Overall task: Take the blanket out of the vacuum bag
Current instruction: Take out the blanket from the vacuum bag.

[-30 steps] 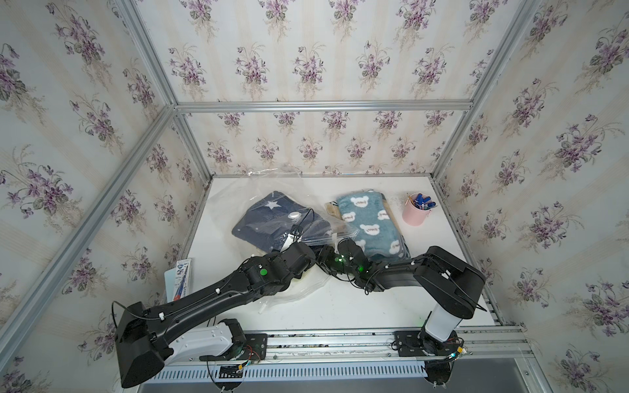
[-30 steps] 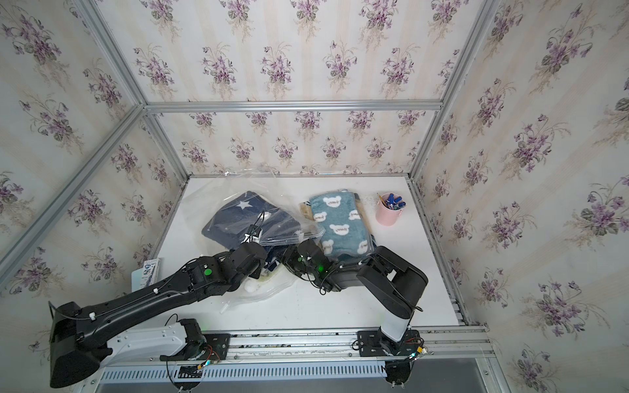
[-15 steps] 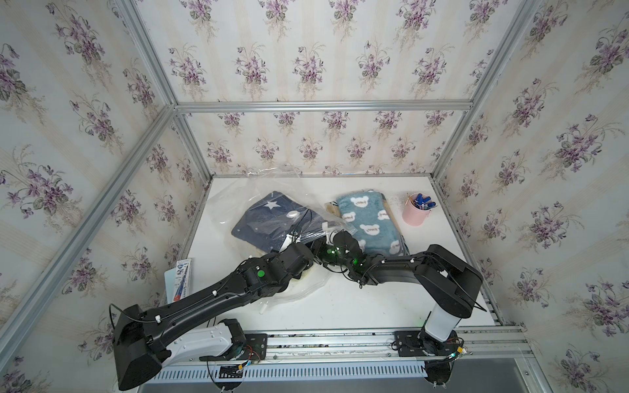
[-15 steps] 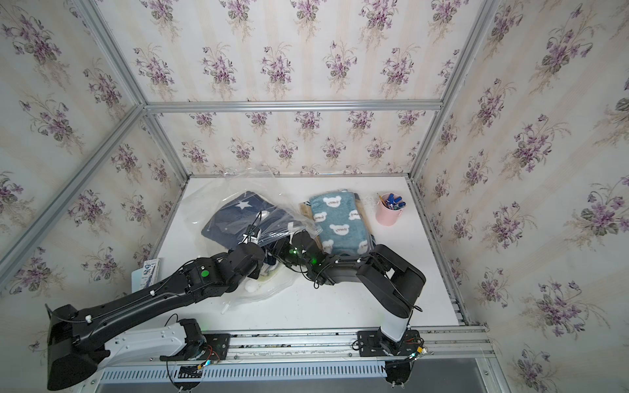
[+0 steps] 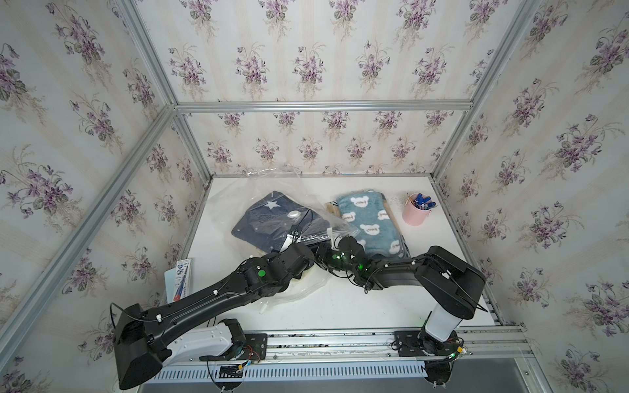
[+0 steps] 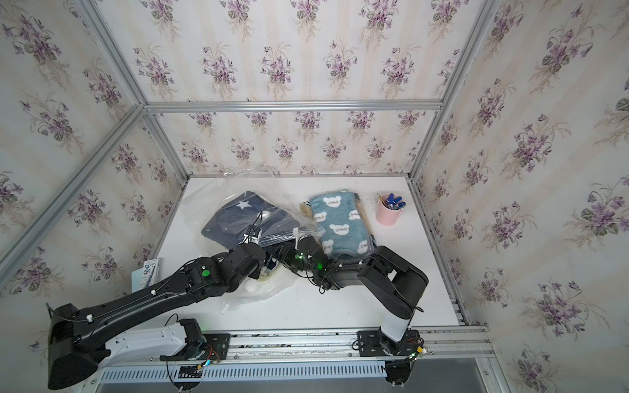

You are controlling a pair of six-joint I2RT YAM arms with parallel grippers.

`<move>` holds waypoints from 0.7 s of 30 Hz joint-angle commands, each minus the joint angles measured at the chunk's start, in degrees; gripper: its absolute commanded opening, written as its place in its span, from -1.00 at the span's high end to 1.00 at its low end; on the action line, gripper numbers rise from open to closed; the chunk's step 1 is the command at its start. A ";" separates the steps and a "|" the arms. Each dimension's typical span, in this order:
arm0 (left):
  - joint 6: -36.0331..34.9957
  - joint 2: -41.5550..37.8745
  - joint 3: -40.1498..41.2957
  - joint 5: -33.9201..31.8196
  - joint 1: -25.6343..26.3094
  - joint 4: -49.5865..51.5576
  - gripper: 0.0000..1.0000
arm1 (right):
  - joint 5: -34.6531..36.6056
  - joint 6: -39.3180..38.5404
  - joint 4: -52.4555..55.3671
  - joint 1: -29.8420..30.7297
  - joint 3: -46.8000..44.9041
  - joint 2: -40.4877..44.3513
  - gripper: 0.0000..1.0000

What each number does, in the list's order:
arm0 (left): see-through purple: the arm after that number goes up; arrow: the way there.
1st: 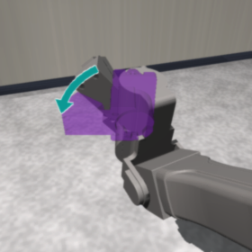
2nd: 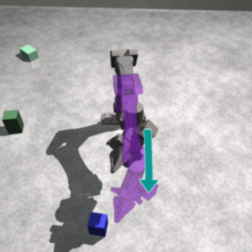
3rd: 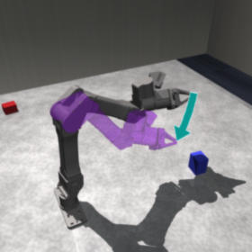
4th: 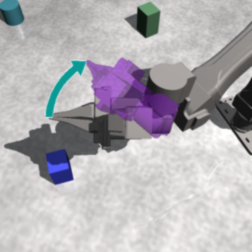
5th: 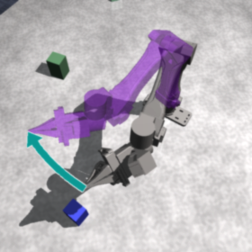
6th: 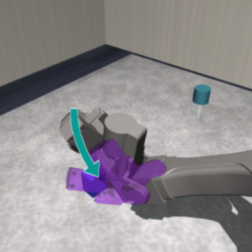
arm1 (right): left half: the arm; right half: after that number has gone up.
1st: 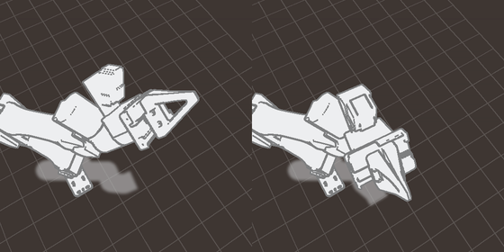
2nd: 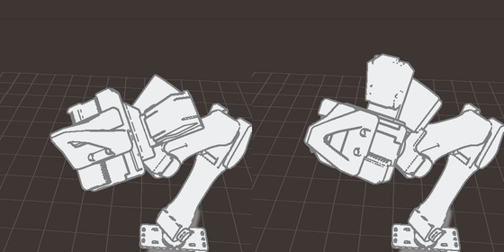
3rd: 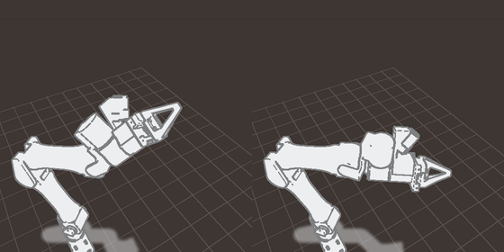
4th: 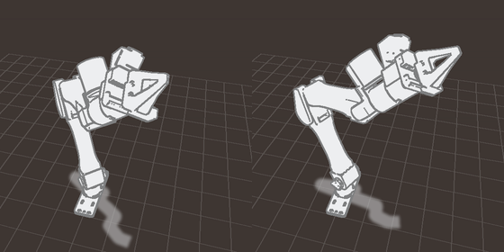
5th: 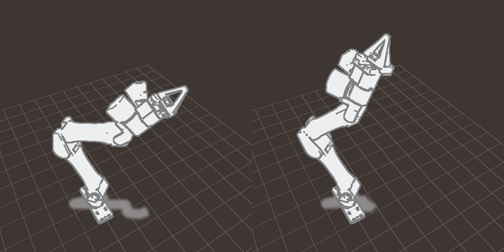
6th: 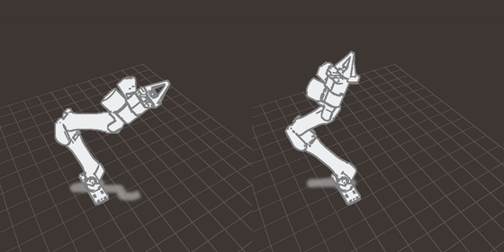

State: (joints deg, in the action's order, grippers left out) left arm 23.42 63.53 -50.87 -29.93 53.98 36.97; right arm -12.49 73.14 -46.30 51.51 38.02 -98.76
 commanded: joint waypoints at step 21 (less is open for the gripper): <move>-0.04 0.95 -1.05 0.77 -0.01 -1.10 0.86 | 0.90 -3.09 6.54 -1.32 4.43 -5.37 -0.06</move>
State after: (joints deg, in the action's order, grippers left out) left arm 23.44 64.05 -51.48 -29.34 53.98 36.99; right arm -12.38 71.29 -41.65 50.28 41.80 -103.39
